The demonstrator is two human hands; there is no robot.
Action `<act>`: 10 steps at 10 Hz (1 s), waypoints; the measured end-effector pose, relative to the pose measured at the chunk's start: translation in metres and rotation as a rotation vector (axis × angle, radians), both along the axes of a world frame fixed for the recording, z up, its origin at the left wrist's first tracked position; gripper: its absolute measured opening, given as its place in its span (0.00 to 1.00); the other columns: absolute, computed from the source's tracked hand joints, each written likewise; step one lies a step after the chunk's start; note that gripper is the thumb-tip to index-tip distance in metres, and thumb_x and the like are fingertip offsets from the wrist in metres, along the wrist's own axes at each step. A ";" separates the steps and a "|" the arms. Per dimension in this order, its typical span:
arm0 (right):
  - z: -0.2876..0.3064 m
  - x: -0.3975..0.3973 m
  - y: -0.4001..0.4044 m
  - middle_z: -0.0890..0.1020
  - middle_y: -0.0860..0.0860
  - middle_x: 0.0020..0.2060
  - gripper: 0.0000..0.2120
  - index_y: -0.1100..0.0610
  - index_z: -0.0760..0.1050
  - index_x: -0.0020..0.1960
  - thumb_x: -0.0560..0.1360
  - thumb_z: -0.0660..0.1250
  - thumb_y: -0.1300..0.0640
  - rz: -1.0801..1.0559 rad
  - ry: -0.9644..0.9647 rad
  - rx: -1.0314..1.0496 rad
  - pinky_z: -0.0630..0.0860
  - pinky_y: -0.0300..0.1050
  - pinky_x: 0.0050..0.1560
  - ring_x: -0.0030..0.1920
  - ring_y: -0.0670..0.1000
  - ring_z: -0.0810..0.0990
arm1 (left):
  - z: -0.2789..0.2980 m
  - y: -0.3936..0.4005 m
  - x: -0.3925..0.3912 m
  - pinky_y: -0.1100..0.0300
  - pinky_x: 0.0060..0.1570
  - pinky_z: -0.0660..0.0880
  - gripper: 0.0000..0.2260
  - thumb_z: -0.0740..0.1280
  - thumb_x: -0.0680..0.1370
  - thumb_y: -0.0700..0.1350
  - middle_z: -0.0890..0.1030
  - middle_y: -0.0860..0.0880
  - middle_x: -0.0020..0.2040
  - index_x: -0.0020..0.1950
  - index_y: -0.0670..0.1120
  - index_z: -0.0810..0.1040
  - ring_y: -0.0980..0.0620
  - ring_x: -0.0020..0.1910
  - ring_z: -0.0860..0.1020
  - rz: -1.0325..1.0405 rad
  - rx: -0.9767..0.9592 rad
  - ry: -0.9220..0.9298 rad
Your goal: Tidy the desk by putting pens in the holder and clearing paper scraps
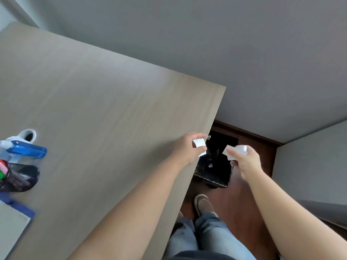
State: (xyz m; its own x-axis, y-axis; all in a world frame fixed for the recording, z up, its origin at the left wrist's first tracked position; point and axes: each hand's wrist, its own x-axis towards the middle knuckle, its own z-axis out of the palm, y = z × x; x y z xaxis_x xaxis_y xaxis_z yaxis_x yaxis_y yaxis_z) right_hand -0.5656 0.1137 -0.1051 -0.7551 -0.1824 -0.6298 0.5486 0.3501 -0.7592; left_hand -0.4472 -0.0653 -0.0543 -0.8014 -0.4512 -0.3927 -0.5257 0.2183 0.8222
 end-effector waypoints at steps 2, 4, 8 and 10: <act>-0.052 -0.020 0.053 0.78 0.55 0.52 0.28 0.55 0.71 0.64 0.67 0.77 0.55 -0.139 -0.077 0.207 0.77 0.44 0.39 0.38 0.52 0.78 | -0.023 0.076 -0.049 0.67 0.56 0.66 0.22 0.71 0.74 0.42 0.79 0.56 0.58 0.66 0.55 0.75 0.60 0.51 0.75 -0.128 0.030 -0.030; -0.081 -0.042 0.048 0.78 0.52 0.45 0.28 0.56 0.72 0.65 0.68 0.77 0.60 0.042 -0.182 0.162 0.74 0.41 0.30 0.29 0.50 0.77 | -0.099 0.090 -0.070 0.59 0.45 0.73 0.16 0.72 0.74 0.42 0.80 0.48 0.54 0.59 0.55 0.79 0.50 0.44 0.77 0.148 0.206 -0.235; -0.124 -0.084 0.039 0.67 0.57 0.71 0.38 0.49 0.57 0.76 0.73 0.73 0.53 0.064 -0.474 0.184 0.83 0.48 0.37 0.35 0.57 0.84 | -0.175 0.082 -0.080 0.54 0.56 0.75 0.19 0.64 0.75 0.48 0.74 0.47 0.65 0.66 0.61 0.72 0.46 0.55 0.78 0.182 0.151 -0.509; -0.102 -0.075 0.050 0.77 0.57 0.51 0.21 0.55 0.69 0.68 0.76 0.68 0.56 0.134 -0.480 0.115 0.79 0.47 0.35 0.39 0.56 0.81 | -0.148 0.095 -0.031 0.55 0.61 0.70 0.14 0.59 0.81 0.50 0.77 0.51 0.59 0.65 0.52 0.74 0.49 0.59 0.76 0.173 0.254 -0.444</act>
